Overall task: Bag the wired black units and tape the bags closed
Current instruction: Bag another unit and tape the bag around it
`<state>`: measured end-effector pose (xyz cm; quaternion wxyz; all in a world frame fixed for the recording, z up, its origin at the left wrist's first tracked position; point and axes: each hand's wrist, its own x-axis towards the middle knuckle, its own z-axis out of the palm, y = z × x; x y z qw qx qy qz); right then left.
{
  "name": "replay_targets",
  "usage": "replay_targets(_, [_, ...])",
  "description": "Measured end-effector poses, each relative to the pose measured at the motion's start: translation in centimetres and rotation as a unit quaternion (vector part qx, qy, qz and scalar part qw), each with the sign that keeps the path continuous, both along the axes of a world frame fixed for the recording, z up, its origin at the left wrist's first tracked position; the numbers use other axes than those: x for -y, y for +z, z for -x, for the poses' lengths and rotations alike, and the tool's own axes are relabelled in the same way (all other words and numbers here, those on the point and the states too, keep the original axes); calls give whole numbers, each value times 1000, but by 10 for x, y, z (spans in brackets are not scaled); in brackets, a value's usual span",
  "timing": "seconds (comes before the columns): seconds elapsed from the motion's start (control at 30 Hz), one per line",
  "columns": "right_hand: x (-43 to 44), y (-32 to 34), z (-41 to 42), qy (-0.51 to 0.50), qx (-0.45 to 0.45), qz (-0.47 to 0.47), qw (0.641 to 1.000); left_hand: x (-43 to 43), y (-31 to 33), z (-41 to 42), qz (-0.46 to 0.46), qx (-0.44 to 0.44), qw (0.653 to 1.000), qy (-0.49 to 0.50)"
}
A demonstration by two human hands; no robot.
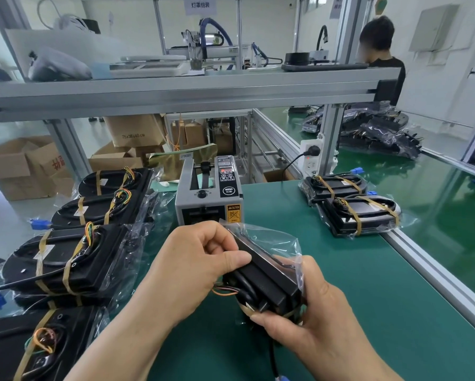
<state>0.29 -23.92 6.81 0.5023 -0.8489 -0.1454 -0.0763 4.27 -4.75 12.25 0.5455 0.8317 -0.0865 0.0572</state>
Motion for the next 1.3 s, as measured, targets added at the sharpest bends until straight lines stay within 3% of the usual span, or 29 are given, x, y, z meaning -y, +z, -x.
replay_targets(0.3, [5, -4, 1, -3, 18, -7, 1000, 5, 4, 2, -9, -3, 1000, -18])
replay_targets(0.6, [2, -6, 2, 6, 20, -20, 1000, 3, 4, 1, -80, 9, 997, 3])
replay_targets(0.9, [2, -2, 3, 6, 23, -11, 1000, 1, 6, -2, -44, -11, 999, -7])
replay_targets(1.13, [5, -3, 4, -8, 31, -13, 999, 3, -8, 0, -2, 31, 999, -9])
replay_targets(1.3, [9, 1, 10, -58, 35, -60, 996, -12, -36, 2, 88, 25, 993, 78])
